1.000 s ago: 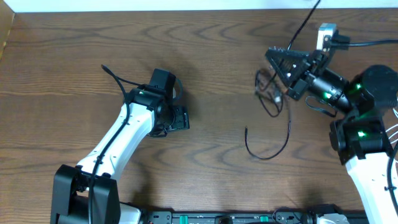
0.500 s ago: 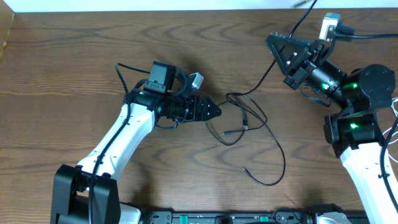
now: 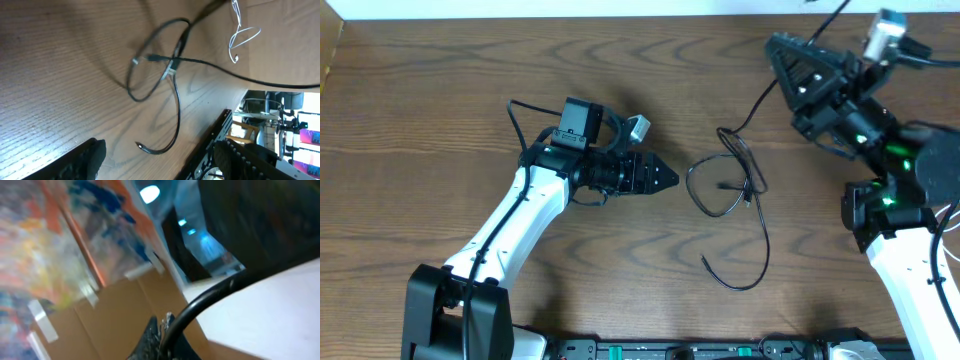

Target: Untangle cables

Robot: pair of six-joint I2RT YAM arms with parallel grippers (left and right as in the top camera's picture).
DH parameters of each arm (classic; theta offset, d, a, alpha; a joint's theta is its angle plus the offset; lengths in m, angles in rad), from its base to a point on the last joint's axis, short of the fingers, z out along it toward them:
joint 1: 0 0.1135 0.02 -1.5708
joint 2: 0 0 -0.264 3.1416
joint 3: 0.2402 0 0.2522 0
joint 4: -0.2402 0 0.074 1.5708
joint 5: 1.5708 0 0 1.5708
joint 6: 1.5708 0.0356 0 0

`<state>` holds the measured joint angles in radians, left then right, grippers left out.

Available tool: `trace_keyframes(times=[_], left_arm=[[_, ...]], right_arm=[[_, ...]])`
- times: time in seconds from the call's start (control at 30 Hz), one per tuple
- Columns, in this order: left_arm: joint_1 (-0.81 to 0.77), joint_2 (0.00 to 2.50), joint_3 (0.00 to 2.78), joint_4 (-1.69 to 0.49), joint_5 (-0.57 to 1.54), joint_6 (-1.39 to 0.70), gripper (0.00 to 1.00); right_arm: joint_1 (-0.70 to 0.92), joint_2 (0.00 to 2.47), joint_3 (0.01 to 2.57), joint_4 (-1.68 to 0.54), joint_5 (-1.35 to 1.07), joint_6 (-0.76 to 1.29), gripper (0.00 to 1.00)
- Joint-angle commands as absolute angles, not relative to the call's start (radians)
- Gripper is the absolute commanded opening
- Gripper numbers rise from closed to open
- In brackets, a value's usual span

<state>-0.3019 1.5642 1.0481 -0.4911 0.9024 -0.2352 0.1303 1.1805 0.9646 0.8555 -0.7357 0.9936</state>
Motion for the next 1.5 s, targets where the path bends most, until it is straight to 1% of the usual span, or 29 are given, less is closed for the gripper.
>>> trace_keyframes(times=[0.0, 0.3, 0.77, 1.07, 1.4, 1.43, 1.47], left_arm=[[-0.299, 1.571, 1.042, -0.488, 0.896, -0.222, 0.75], [-0.313, 1.571, 1.042, -0.480, 0.882, -0.222, 0.75], [-0.517, 1.589, 1.036, -0.477, 0.586, -0.223, 0.75], [-0.572, 1.656, 1.036, -0.378, 0.586, -0.268, 0.74], [-0.574, 1.755, 1.036, -0.375, 0.587, -0.268, 0.74], [-0.574, 1.760, 1.036, -0.375, 0.591, -0.268, 0.73], [-0.574, 1.763, 1.036, -0.375, 0.590, -0.268, 0.68]], right_arm=[[0.133, 1.177, 0.974, 0.915, -0.664, 1.151, 0.01], [0.133, 1.177, 0.974, 0.981, -0.631, 1.228, 0.01], [0.133, 1.177, 0.974, 1.023, -0.612, 1.261, 0.01], [0.133, 1.176, 0.974, 1.048, -0.612, 1.287, 0.01], [0.133, 1.177, 0.974, 1.048, -0.612, 1.287, 0.01], [0.133, 1.177, 0.974, 1.048, -0.612, 1.287, 0.01], [0.133, 1.177, 0.974, 1.048, -0.613, 1.287, 0.01]])
